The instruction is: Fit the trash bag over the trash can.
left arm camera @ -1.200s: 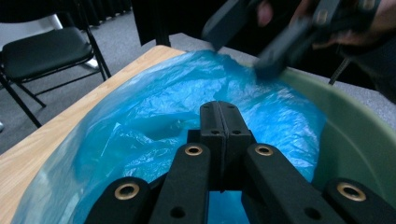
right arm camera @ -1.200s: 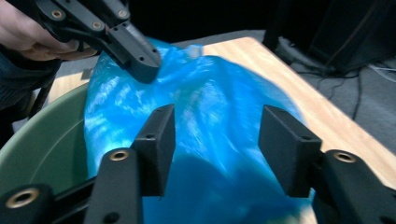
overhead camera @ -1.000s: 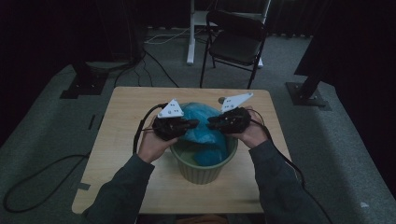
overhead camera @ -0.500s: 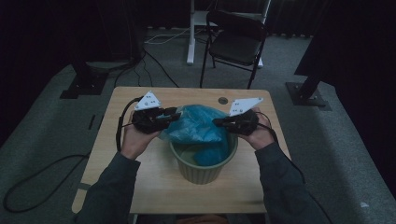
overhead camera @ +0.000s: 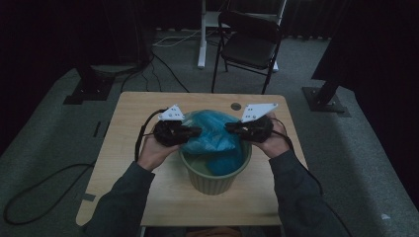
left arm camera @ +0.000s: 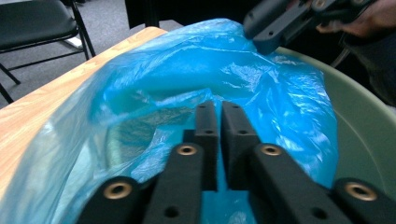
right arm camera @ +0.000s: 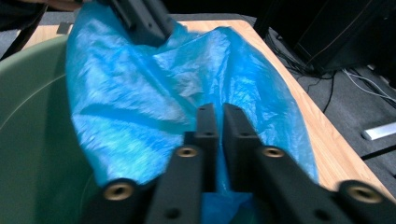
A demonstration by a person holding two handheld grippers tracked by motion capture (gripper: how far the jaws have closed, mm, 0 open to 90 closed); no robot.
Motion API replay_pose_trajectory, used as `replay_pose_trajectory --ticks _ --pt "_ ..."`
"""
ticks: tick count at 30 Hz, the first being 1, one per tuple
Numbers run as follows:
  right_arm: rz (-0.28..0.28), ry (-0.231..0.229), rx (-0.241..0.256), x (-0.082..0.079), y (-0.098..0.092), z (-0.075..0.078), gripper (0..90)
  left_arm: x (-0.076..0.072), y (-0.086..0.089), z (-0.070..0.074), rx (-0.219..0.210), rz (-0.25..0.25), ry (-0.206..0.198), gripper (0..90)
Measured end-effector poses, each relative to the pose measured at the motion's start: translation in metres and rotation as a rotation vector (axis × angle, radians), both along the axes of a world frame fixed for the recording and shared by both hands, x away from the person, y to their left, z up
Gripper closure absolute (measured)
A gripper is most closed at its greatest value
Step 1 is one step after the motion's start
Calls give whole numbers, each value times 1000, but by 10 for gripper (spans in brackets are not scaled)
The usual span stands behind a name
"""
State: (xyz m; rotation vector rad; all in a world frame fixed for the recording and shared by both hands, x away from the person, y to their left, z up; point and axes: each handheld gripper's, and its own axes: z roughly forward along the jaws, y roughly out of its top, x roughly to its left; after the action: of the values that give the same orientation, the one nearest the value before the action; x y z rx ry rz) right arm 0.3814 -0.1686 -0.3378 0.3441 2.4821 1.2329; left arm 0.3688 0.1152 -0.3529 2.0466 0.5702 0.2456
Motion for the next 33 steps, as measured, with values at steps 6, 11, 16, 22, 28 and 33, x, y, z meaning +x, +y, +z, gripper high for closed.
replay_pose_trajectory --ticks 6,11,16,22,28,33 --pt "-6 27 82 0 0 12 642 -7 -6 3 10 -6 -32 895" --pt "2 44 101 1 22 21 553 -15 -13 6 17 -18 -57 896" --pt "7 53 87 2 37 23 533 -17 -16 4 20 -19 -57 896" --pt "-39 68 -30 6 47 16 838 -22 -14 5 13 -28 -64 894" --pt "-11 38 -24 -3 33 16 898 -19 6 18 -13 64 -108 839" --pt "6 -4 -6 -12 16 17 898 -7 16 16 17 130 -83 782"
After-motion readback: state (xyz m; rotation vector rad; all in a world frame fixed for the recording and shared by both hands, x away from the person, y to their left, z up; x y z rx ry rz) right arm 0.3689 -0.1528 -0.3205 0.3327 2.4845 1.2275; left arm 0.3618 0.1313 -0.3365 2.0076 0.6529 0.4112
